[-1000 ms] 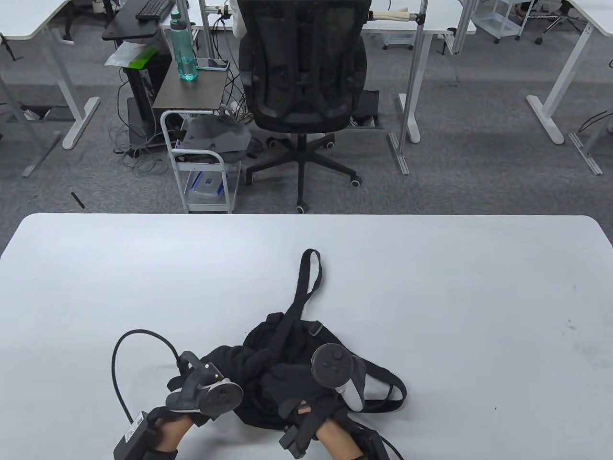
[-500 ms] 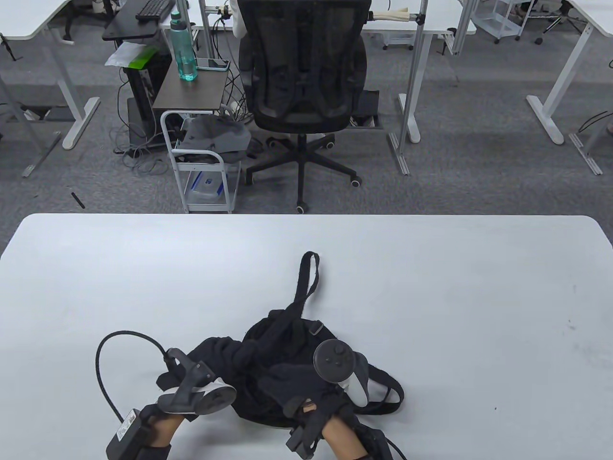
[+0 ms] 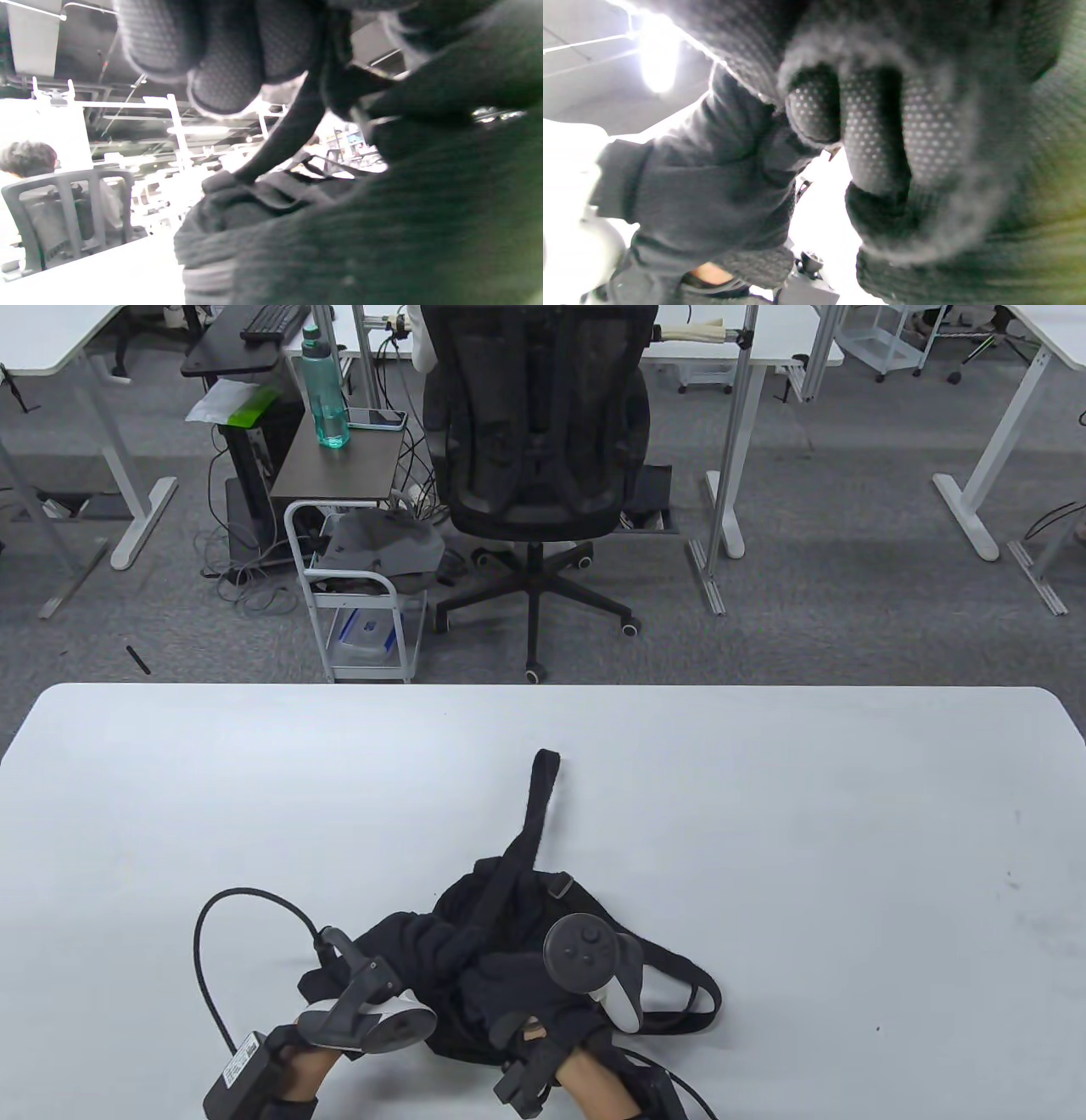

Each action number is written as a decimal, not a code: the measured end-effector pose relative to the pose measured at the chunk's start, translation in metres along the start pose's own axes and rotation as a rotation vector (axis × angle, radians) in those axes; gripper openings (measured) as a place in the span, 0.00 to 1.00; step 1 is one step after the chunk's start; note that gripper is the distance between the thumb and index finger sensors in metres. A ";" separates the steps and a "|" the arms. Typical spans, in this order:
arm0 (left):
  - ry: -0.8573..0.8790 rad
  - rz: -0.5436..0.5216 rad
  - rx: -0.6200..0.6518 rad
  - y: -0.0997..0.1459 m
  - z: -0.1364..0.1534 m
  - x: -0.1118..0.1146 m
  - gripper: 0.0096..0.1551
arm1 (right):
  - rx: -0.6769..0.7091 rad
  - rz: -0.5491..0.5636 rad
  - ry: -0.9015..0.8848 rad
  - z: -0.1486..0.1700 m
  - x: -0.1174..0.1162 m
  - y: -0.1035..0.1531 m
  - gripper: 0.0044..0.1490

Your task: Pull shoulder strap to tighten

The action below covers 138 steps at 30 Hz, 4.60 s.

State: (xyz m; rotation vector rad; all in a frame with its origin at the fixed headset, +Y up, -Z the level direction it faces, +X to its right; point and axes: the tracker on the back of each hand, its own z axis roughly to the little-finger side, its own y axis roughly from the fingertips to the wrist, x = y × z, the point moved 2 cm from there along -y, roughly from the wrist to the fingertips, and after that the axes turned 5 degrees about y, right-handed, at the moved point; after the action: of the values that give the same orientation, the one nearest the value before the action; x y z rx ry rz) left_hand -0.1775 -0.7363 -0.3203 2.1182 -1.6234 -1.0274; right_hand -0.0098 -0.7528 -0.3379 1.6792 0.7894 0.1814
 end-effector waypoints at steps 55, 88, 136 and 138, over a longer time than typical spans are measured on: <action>0.006 -0.005 -0.053 0.001 0.009 0.011 0.38 | -0.010 -0.051 0.005 0.003 0.001 -0.001 0.24; 0.053 -0.006 -0.090 0.004 0.018 0.017 0.39 | -0.016 -0.075 -0.005 0.003 0.004 -0.001 0.24; 0.073 -0.067 0.011 0.004 -0.009 -0.002 0.38 | 0.036 0.072 -0.003 -0.001 0.004 0.003 0.24; 0.078 -0.051 0.005 0.004 -0.005 0.002 0.38 | 0.034 0.073 0.001 -0.002 0.003 0.003 0.24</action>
State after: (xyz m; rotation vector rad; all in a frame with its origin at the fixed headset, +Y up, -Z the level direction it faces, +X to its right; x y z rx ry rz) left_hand -0.1763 -0.7408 -0.3153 2.1850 -1.5452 -0.9446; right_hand -0.0077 -0.7500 -0.3358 1.7415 0.7362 0.2205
